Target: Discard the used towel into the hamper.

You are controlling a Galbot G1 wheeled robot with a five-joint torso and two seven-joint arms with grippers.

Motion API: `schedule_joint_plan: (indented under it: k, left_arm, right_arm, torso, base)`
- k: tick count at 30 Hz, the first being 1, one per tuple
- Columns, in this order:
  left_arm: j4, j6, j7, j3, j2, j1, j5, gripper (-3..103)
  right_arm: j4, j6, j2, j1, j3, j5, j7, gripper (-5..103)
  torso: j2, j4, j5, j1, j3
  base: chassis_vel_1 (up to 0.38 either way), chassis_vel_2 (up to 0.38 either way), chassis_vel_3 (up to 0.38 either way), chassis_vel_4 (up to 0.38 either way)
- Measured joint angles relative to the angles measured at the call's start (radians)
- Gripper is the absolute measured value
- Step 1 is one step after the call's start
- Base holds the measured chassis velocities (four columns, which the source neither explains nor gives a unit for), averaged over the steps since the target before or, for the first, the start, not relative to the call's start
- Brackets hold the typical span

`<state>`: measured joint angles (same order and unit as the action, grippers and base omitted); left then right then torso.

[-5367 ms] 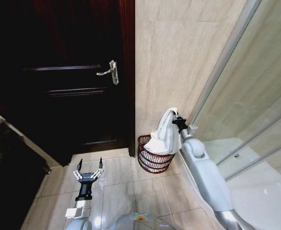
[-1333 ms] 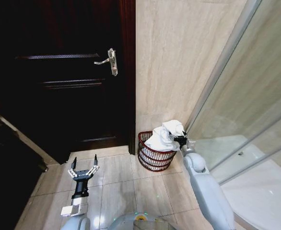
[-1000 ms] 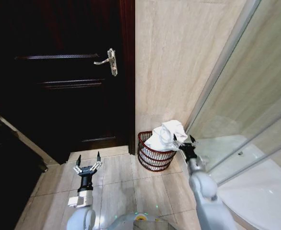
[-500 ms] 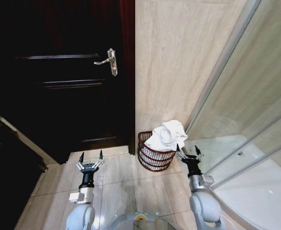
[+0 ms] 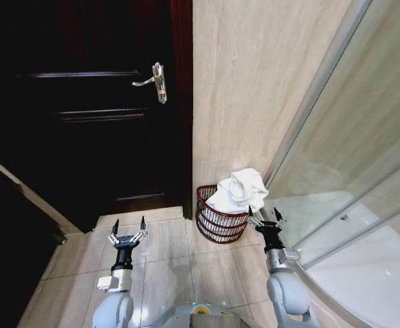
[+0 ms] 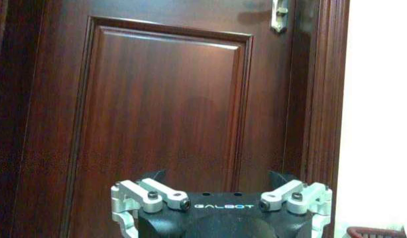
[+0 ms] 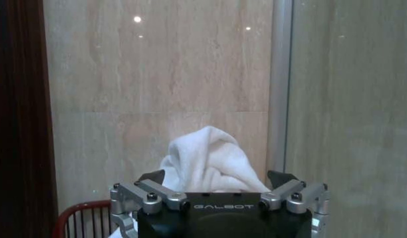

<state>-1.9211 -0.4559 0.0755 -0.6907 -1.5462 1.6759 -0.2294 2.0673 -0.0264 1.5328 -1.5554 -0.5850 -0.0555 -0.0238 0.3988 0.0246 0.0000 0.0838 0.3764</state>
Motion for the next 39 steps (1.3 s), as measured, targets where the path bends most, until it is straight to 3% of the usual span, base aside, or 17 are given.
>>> schedule_joint_plan:
  k: [7, 25, 33, 39]
  left_arm:
    - [0.008, -0.039, 0.024, 0.002, -0.003, 0.001, 0.008, 100]
    - [-0.011, -0.044, 0.028, 0.001, -0.010, 0.003, 0.010, 100]
    - [-0.009, -0.044, 0.028, 0.003, -0.010, 0.002, 0.011, 100]
    - [-0.010, -0.044, 0.028, 0.004, -0.011, 0.001, 0.010, 100]
  right_arm:
    - [-0.017, -0.023, -0.002, -0.002, -0.014, 0.042, -0.008, 100]
    - [-0.028, -0.035, 0.003, -0.001, 0.001, 0.052, -0.031, 100]
    - [-0.017, -0.069, 0.001, -0.007, 0.003, 0.020, 0.000, 100]
    - [-0.013, -0.053, -0.005, 0.008, -0.004, -0.007, 0.000, 100]
  torso:
    - [-0.020, 0.0000, 0.0000, -0.006, -0.014]
    - [-0.019, 0.0000, -0.0001, -0.005, -0.014]
    - [-0.017, 0.0001, -0.0003, -0.004, -0.013]
    - [-0.016, 0.0000, 0.0002, -0.004, -0.012]
  base:
    - [0.000, 0.000, 0.000, 0.000]
    - [0.091, 0.084, -0.086, -0.101]
    - [0.126, 0.113, -0.104, -0.117]
    - [-0.026, -0.026, 0.019, 0.017]
